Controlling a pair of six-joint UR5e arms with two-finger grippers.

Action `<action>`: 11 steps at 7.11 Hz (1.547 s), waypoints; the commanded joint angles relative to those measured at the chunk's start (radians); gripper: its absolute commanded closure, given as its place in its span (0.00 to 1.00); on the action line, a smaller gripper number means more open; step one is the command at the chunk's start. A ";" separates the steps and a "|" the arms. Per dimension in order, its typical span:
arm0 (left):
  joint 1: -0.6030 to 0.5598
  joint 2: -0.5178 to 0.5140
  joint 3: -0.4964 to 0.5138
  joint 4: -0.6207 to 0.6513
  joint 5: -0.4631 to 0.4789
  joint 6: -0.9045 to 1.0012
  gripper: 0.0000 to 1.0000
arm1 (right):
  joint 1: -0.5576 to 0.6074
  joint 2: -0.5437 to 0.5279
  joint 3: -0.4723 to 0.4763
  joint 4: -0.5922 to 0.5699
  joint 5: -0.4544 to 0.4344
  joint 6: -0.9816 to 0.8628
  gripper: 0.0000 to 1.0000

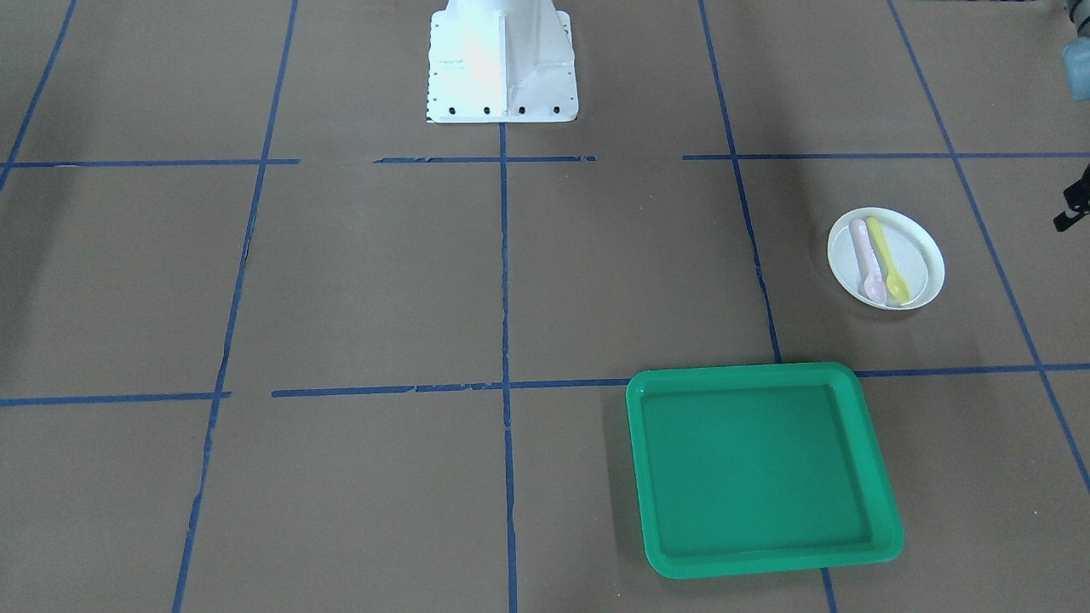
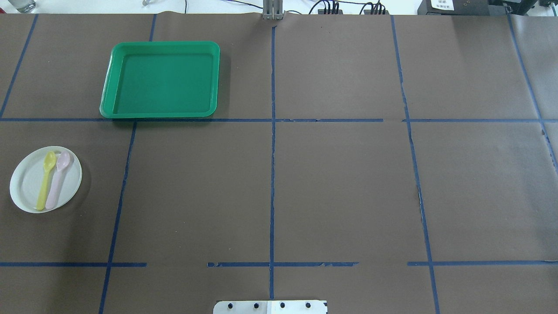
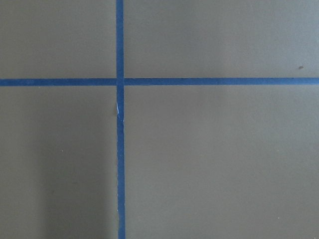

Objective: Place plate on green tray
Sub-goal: 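Move the left gripper toward the white plate's near edge, then grip the white plate's rim with the left gripper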

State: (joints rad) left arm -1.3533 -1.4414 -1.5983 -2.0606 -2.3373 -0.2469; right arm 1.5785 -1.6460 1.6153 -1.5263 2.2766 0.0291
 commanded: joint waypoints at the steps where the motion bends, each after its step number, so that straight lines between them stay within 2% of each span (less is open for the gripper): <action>1: 0.196 0.019 0.172 -0.435 0.139 -0.388 0.00 | 0.000 0.000 0.000 0.000 0.000 0.000 0.00; 2: 0.259 0.019 0.188 -0.497 0.139 -0.493 0.01 | 0.000 0.000 0.000 0.000 0.000 0.000 0.00; 3: 0.276 0.019 0.187 -0.500 0.132 -0.549 0.01 | 0.000 0.000 0.000 0.000 0.000 0.000 0.00; 5: 0.301 0.019 0.187 -0.500 0.128 -0.575 0.04 | 0.000 0.000 0.000 0.000 0.000 0.000 0.00; 7: 0.341 0.018 0.186 -0.500 0.128 -0.603 0.12 | 0.000 0.000 0.000 0.000 0.000 0.000 0.00; 8: 0.345 0.019 0.178 -0.500 0.128 -0.603 0.38 | 0.000 0.000 0.000 0.000 0.000 0.000 0.00; 9: 0.345 0.021 0.167 -0.500 0.128 -0.603 0.93 | 0.000 0.000 0.000 0.000 0.000 0.000 0.00; 10: 0.345 0.021 0.166 -0.500 0.128 -0.601 1.00 | 0.000 0.000 0.000 0.000 0.000 0.000 0.00; 11: 0.345 0.022 0.141 -0.500 0.128 -0.603 1.00 | 0.000 0.000 0.000 0.000 0.000 0.000 0.00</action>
State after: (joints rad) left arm -1.0086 -1.4203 -1.4363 -2.5602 -2.2089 -0.8489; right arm 1.5784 -1.6460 1.6153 -1.5263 2.2764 0.0292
